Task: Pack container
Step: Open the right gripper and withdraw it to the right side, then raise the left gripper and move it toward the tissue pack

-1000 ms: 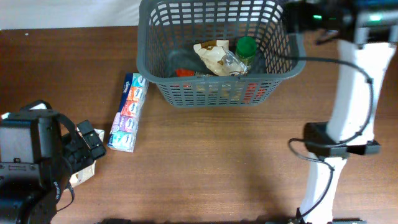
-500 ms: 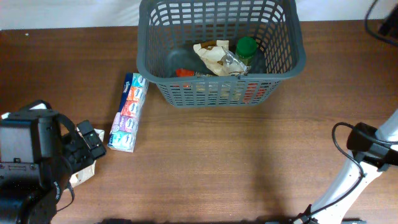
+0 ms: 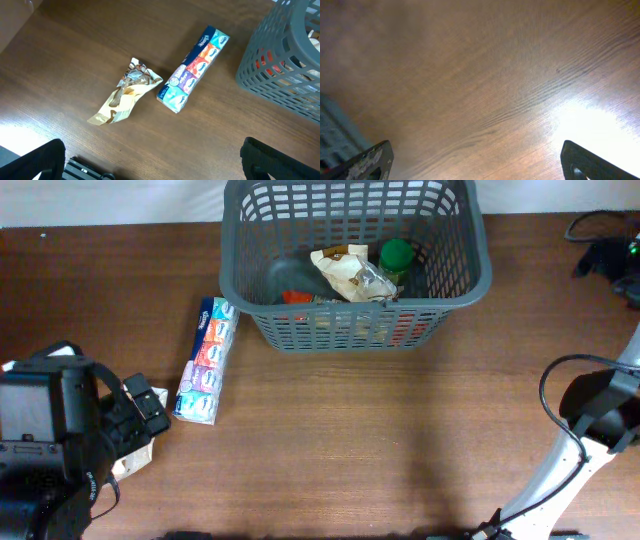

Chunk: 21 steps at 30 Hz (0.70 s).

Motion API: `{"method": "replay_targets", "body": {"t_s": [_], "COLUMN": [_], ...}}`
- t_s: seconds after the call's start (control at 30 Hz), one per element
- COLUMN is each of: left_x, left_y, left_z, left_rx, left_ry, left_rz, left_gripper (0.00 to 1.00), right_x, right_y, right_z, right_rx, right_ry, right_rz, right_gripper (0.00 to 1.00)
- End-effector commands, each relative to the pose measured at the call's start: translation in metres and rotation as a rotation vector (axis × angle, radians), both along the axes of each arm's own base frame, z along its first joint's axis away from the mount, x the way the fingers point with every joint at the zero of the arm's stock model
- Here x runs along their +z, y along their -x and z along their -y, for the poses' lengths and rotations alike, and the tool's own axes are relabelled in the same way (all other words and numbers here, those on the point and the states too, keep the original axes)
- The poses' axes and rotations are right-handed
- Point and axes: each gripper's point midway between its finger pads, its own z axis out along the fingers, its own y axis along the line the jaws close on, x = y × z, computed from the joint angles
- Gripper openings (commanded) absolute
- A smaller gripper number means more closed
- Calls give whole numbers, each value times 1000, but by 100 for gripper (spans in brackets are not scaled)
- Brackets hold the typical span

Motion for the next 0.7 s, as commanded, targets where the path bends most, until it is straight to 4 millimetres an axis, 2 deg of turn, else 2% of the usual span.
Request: {"method": "replay_targets", "body": {"t_s": [0.0, 0.67], "left_x": [0, 0], "left_y": [0, 0], "left_z": [0, 0], "left_rx": [-7, -9], "left_ry": [-4, 0], "left_rz": [-1, -1], "left_gripper": [100, 99], "right_x": [-14, -17], "right_y": [6, 8], "right_z": [8, 8], "right_rx": [-15, -16], "right_ry": [32, 30], "right_rz": [-56, -69], "right_gripper": [99, 99]}}
